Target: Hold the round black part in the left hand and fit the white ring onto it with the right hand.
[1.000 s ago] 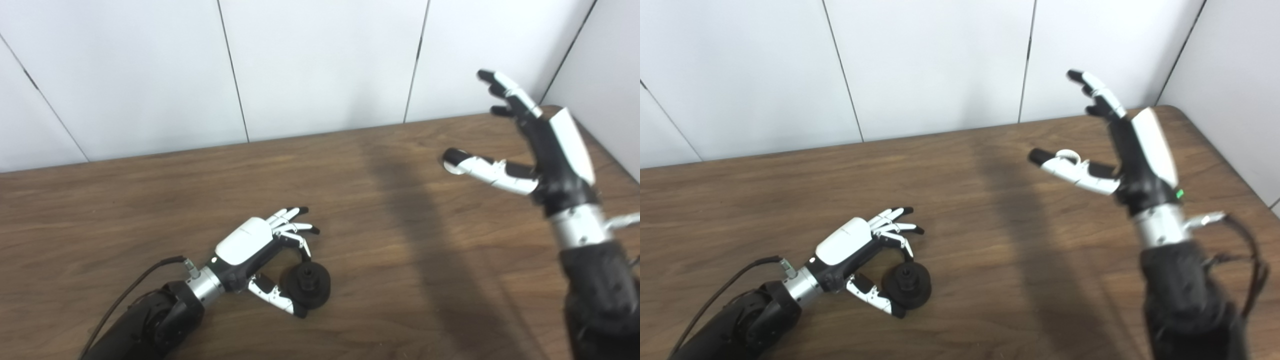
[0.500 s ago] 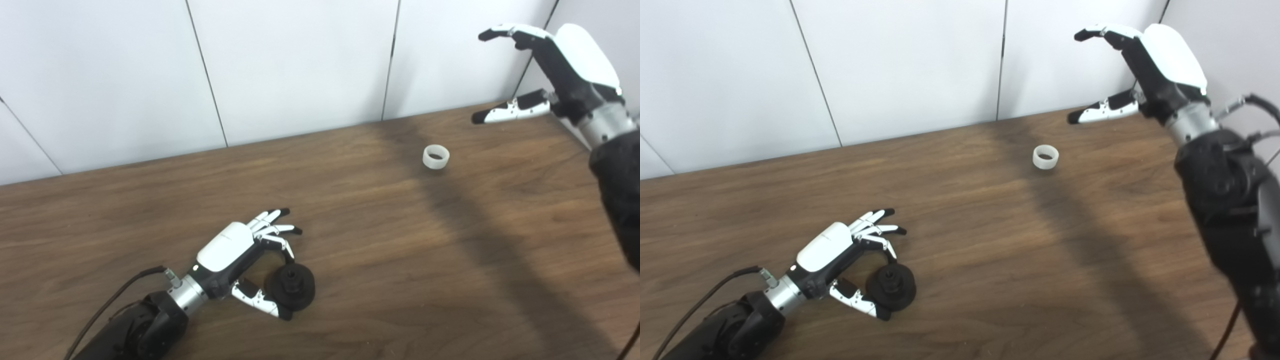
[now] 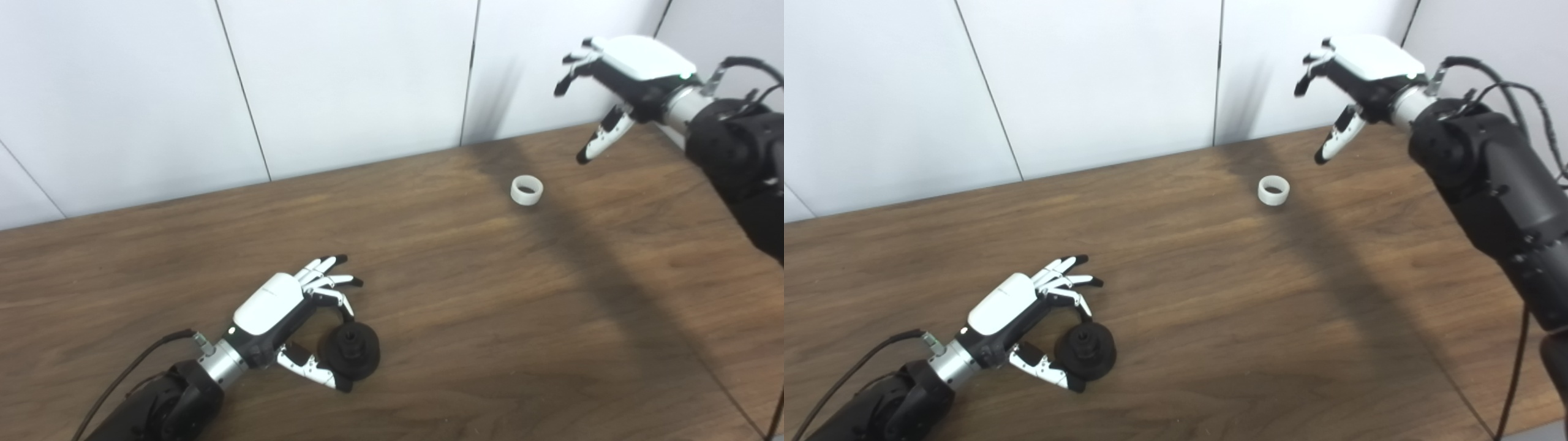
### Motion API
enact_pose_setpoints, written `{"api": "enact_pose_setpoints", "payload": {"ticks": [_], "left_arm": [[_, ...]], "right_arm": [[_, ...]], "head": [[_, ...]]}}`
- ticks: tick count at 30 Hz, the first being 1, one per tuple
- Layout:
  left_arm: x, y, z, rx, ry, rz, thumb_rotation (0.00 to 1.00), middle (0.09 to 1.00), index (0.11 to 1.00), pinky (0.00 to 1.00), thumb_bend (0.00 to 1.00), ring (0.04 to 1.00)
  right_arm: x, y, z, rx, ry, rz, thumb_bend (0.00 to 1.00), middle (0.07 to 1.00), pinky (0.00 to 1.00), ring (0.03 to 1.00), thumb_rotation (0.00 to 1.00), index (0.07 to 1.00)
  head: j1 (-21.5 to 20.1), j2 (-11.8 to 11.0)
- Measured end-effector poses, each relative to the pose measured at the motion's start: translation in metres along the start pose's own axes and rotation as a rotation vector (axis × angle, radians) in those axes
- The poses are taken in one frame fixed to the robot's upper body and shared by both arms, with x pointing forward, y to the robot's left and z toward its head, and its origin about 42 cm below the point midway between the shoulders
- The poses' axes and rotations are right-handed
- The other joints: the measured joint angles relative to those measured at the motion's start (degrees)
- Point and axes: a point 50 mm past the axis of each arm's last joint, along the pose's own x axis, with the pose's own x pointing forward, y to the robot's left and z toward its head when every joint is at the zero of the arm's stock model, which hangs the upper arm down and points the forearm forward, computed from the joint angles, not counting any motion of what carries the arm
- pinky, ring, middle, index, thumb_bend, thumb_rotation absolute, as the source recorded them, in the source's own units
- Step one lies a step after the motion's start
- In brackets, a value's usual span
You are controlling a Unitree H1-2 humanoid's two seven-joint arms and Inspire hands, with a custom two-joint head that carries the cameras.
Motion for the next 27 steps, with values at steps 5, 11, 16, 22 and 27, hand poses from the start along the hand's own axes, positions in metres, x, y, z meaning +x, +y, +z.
{"api": "enact_pose_setpoints", "payload": {"ticks": [5, 11, 16, 22, 27], "left_arm": [[-0.003, 0.001, 0.000, 0.003, 0.000, 0.001, 0.06, 0.856, 0.479, 1.00, 0.52, 1.000], [-0.006, 0.001, 0.001, 0.003, 0.000, 0.000, 0.06, 0.863, 0.480, 1.00, 0.52, 1.000], [-0.008, 0.002, -0.001, 0.005, 0.004, 0.001, 0.06, 0.864, 0.479, 1.00, 0.52, 1.000], [-0.008, 0.001, -0.001, 0.001, 0.005, 0.001, 0.06, 0.871, 0.480, 1.00, 0.52, 1.000], [-0.010, 0.001, 0.000, -0.005, 0.008, 0.004, 0.06, 0.868, 0.480, 1.00, 0.52, 1.000]], "right_arm": [[0.011, 0.014, 0.011, 0.002, -0.010, 0.043, 1.00, 0.911, 0.96, 0.988, 0.19, 0.688], [0.020, 0.024, 0.013, -0.021, 0.001, 0.097, 1.00, 0.915, 0.99, 0.993, 0.22, 0.689], [0.025, 0.033, 0.020, -0.042, 0.000, 0.129, 1.00, 0.924, 1.00, 1.000, 0.26, 0.694], [0.029, 0.043, 0.019, -0.059, 0.006, 0.164, 1.00, 0.941, 1.00, 1.000, 0.26, 0.706], [0.031, 0.045, 0.022, -0.075, 0.007, 0.197, 1.00, 0.952, 1.00, 1.000, 0.25, 0.718]], "head": [[-0.53, -0.35], [-0.88, -0.79], [-1.41, -1.32], [-1.93, -1.67], [-2.11, -1.93]]}}
